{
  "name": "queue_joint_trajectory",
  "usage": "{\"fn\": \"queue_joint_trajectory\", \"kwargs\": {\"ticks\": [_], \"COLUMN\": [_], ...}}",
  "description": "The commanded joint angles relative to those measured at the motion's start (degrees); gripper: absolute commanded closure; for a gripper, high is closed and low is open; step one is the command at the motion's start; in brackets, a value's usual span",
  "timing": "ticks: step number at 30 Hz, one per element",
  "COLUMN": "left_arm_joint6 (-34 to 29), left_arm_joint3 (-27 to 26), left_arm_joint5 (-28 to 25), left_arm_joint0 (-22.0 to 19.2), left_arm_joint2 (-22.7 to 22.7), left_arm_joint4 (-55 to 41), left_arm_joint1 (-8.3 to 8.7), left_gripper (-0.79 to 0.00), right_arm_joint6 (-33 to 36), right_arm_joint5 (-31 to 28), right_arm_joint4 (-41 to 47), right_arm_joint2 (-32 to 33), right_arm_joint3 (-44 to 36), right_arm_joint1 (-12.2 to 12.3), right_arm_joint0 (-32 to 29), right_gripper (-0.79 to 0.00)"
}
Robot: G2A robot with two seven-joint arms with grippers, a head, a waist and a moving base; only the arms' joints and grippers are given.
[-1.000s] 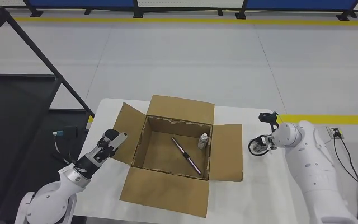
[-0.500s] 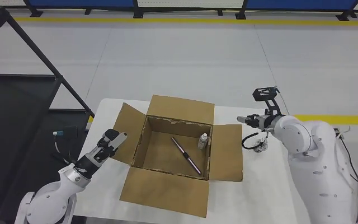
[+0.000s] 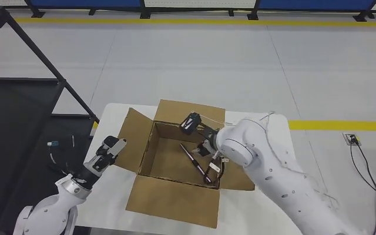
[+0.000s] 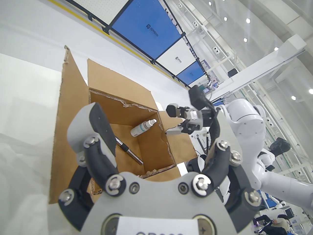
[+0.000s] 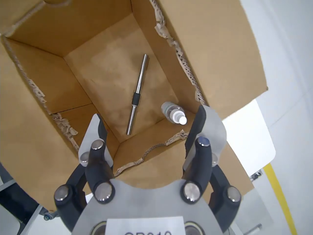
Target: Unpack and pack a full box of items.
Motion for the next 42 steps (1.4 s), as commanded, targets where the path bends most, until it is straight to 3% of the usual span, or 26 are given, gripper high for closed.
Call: {"fn": "queue_joint_trajectory", "kwargs": {"ticks": [1,4,8,10,14,17,19,27,36,42], "left_arm_joint6": [0.0,0.0,0.1,-0.2,-0.3,-0.3,-0.2,0.9,1.9,1.8], "left_arm_joint3": [-0.1,0.0,-0.1,-0.1,0.0,0.3,0.4,0.5,0.2,0.0], "left_arm_joint5": [0.0,0.0,0.1,0.1,0.1,0.1,0.2,-0.4,-0.4,-0.4], "left_arm_joint0": [0.3,0.5,0.3,0.1,-0.2,-0.4,-0.5,-0.2,0.7,0.8], "left_arm_joint2": [-0.4,-0.7,-0.5,-0.3,-0.1,0.2,0.4,-0.1,-1.0,-1.0], "left_arm_joint4": [-0.2,-0.4,-0.5,-0.5,-0.5,-0.5,-0.4,-0.9,-1.3,-1.2], "left_arm_joint1": [0.07,0.18,0.29,0.37,0.48,0.56,0.61,0.79,1.01,1.17], "left_gripper": [-0.785,-0.785,-0.785,-0.785,-0.785,-0.785,-0.785,-0.785,-0.785,-0.785], "right_arm_joint6": [-0.1,-0.3,-1.1,-0.8,0.2,0.2,-0.7,-4.0,-8.4,-12.4], "right_arm_joint5": [-2.0,-4.5,-3.8,-5.2,-9.5,-10.0,-9.2,-6.3,-0.9,1.4], "right_arm_joint4": [3.9,6.7,6.0,6.9,11.1,11.4,11.3,10.1,9.9,10.4], "right_arm_joint2": [-2.2,-5.2,-8.2,-8.4,-8.0,-9.4,-10.6,-15.9,-19.1,-19.6], "right_arm_joint3": [4.3,9.2,13.7,16.9,20.2,21.1,21.9,27.5,38.3,45.1], "right_arm_joint1": [-1.1,-2.6,-4.4,-4.8,-5.3,-6.0,-6.7,-10.2,-14.5,-16.9], "right_arm_joint0": [2.2,4.8,7.4,8.9,10.1,10.1,9.9,9.9,10.1,10.4], "right_gripper": [-0.653,-0.603,-0.594,-0.640,-0.643,-0.563,-0.388,-0.305,-0.283,-0.326]}}
